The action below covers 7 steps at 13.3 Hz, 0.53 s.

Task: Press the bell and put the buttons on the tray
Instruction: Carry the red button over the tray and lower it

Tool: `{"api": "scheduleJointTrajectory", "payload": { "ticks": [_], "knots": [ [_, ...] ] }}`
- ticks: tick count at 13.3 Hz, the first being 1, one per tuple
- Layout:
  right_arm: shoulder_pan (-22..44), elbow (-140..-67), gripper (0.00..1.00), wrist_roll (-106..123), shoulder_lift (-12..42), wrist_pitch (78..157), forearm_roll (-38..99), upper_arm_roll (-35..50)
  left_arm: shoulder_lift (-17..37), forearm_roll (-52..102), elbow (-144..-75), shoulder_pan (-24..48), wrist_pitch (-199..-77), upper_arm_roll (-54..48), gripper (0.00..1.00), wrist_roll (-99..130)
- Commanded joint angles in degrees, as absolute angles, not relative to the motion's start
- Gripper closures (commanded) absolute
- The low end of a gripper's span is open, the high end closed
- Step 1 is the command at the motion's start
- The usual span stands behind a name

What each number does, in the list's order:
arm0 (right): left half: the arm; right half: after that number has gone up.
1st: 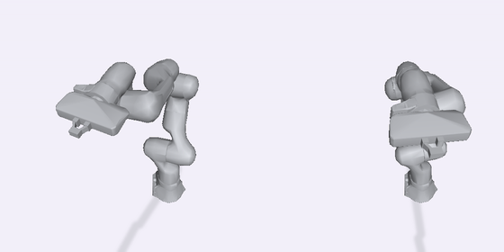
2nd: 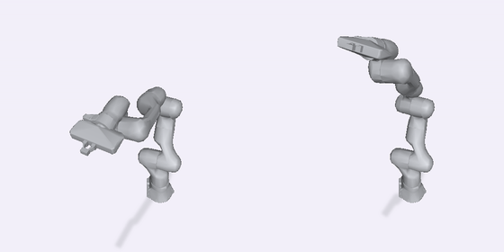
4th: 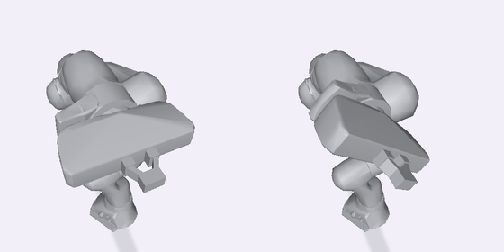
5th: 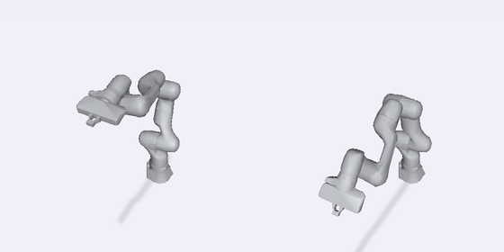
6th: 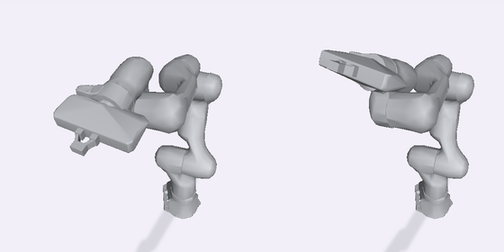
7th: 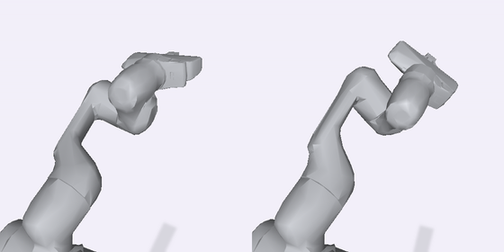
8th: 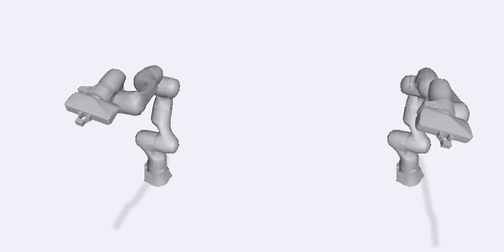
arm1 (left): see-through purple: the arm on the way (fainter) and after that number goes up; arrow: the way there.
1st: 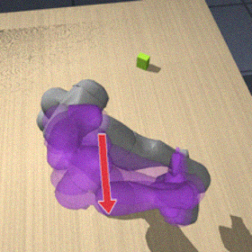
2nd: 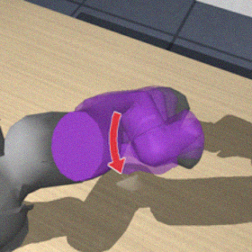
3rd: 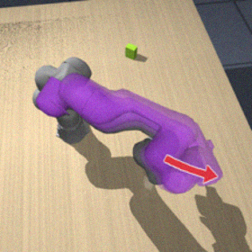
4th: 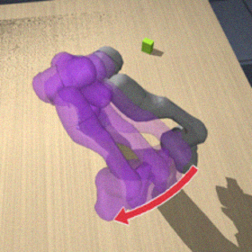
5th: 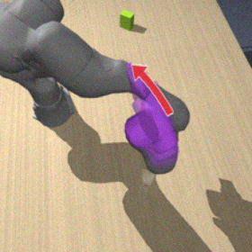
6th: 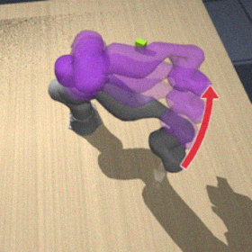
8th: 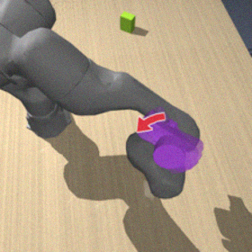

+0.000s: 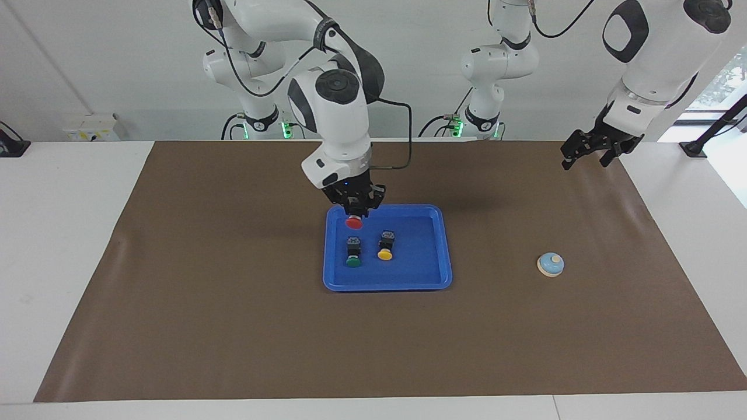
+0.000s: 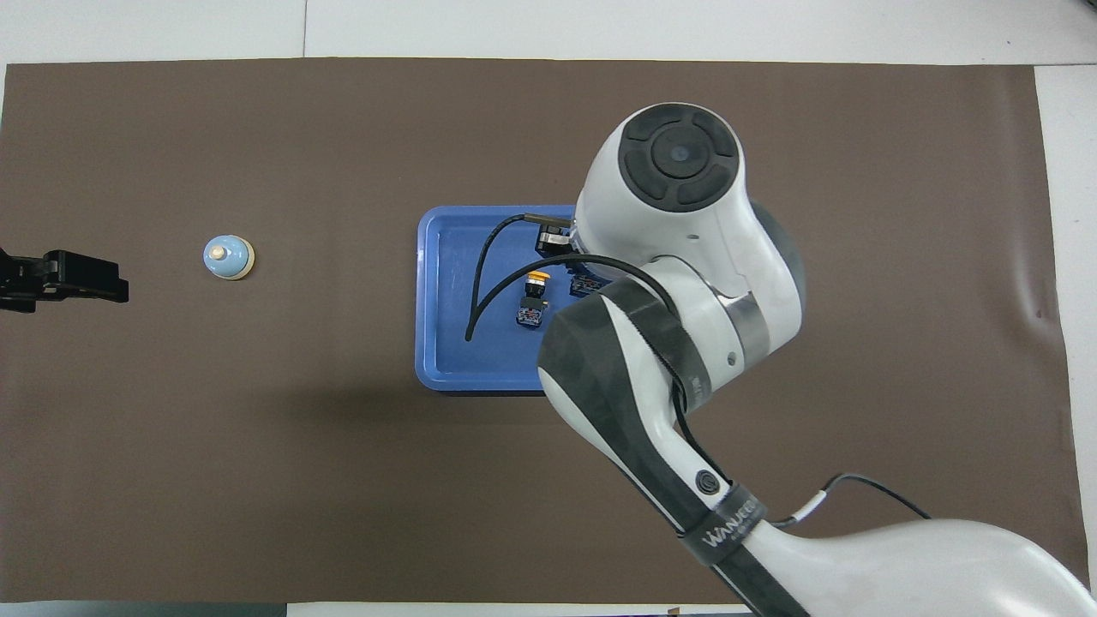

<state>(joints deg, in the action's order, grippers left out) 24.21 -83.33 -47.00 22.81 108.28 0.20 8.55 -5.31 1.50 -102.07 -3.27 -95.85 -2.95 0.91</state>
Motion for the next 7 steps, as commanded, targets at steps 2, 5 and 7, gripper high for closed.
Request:
{"api": "scheduleJointTrajectory", "payload": {
  "ticks": [2,5,7],
  "knots": [
    [29.52,-75.15,1.00,-53.86,33.47,114.05,0.62,8.26,-5.36,2.11,-101.34,-3.16,-95.01,-2.64,0.00,0.88],
    [31.72,-76.02,1.00,-54.84,36.11,120.67,0.53,8.17,-5.36,2.11,-101.34,-3.16,-95.01,-2.64,0.00,0.88],
    [33.31,-77.59,1.00,-54.76,37.53,123.30,0.27,8.09,-5.36,2.11,-101.34,-3.16,-95.01,-2.64,0.00,0.88]
  ]
}}
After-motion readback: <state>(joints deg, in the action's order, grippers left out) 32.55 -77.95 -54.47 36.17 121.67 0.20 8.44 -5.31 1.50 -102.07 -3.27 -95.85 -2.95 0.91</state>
